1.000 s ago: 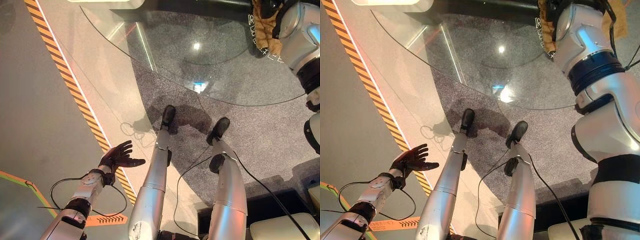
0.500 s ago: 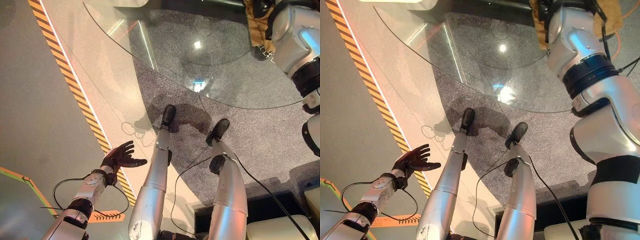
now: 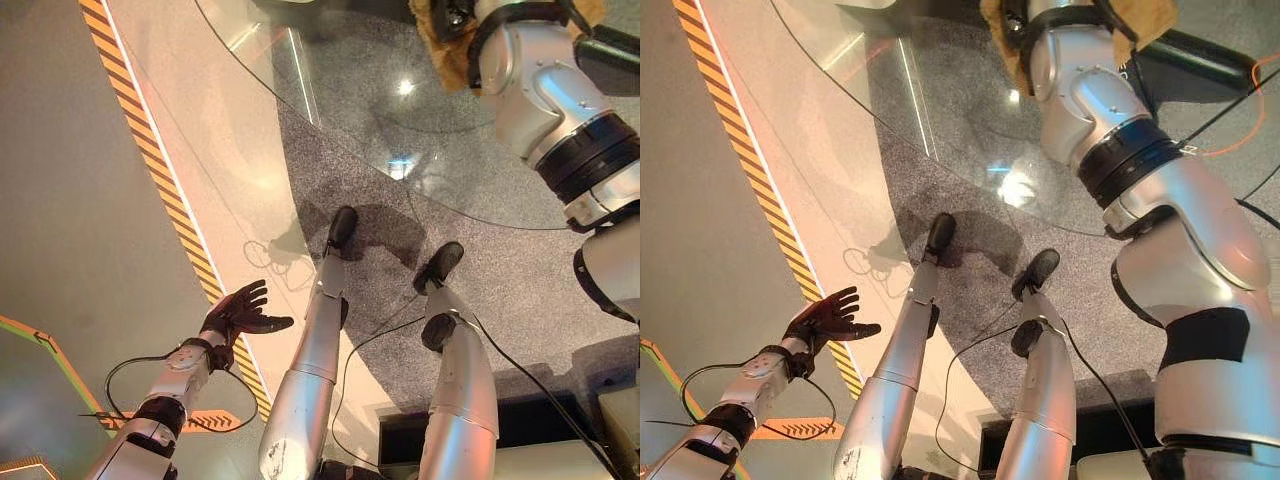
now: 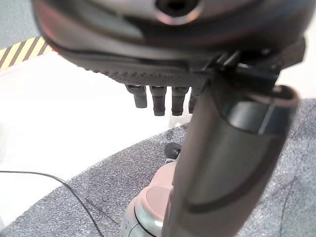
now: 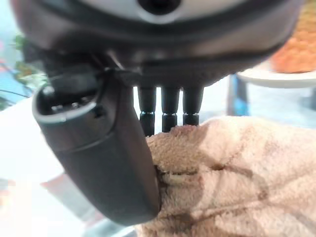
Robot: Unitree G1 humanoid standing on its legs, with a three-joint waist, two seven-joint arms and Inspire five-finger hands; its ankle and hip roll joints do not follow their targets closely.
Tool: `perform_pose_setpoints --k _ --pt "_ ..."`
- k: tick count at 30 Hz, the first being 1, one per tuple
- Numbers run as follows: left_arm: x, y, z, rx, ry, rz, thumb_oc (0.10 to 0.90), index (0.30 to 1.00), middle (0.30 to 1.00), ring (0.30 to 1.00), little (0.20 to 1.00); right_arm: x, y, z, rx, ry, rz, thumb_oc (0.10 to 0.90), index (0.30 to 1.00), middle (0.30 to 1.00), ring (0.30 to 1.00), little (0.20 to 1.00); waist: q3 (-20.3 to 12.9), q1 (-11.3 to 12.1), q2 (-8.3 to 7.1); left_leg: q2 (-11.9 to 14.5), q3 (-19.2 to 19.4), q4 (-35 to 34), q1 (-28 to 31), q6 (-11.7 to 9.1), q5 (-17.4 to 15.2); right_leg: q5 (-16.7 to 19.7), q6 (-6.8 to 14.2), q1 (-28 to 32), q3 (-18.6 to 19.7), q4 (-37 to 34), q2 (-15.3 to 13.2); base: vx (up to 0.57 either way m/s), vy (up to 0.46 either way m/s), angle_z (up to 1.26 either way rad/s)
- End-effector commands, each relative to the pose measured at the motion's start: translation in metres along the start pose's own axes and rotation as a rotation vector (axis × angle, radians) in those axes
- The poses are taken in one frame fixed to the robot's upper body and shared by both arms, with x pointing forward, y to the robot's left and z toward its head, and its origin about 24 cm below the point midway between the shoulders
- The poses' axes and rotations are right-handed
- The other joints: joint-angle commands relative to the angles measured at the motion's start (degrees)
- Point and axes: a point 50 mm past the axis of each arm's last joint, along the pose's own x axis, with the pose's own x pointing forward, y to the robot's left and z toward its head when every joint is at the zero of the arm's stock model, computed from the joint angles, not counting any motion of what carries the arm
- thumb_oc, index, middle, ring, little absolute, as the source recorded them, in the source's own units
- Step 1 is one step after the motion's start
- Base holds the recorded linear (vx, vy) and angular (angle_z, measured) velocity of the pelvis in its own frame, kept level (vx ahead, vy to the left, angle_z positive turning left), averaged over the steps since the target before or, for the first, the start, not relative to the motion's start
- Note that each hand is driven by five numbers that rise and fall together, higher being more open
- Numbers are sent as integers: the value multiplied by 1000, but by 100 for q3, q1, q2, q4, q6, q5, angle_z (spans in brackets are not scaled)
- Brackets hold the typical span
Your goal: Wipe the table with a cloth and put it in the basket.
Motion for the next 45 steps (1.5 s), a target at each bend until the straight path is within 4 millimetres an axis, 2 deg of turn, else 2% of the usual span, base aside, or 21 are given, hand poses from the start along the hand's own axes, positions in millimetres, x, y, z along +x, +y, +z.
perform_pose_setpoints --k 1,7,18,24,33,45 --pt "-23 20 -32 33 94 61 800 900 900 900 900 -5 -41 63 30 -280 -177 100 300 300 300 200 -22 36 -54 -370 606 550 -51 682 -385 208 460 522 222 -474 -63 5 -20 3" --pt "-23 20 -33 32 97 67 800 900 900 900 900 -7 -40 66 36 -285 -186 100 300 300 300 200 -22 8 -48 -366 625 537 -32 693 -388 211 460 521 264 -472 -37 0 -3 1" --pt "-23 19 -32 42 90 57 800 900 900 900 900 1 -43 40 33 -170 -233 100 300 300 300 200 -22 -15 -36 -357 653 508 19 679 -382 271 495 575 281 -542 -40 0 0 0" --pt "-23 17 -33 39 83 61 800 900 900 900 900 7 -51 12 9 -72 -297 100 300 300 300 200 -22 -51 15 -354 700 498 102 674 -411 289 507 609 326 -570 -67 0 0 0" --pt "-30 22 -38 33 89 66 800 900 900 900 900 7 -80 -45 39 113 -428 100 300 300 300 200 -22 -153 39 -324 777 436 191 666 -407 313 516 648 396 -602 -53 0 0 0" --pt "-32 23 -41 14 92 57 800 900 900 900 900 2 -92 -77 11 252 -510 100 300 300 300 200 -22 -283 167 -285 936 362 350 633 -435 268 486 648 566 -623 -90 -6 7 -6"
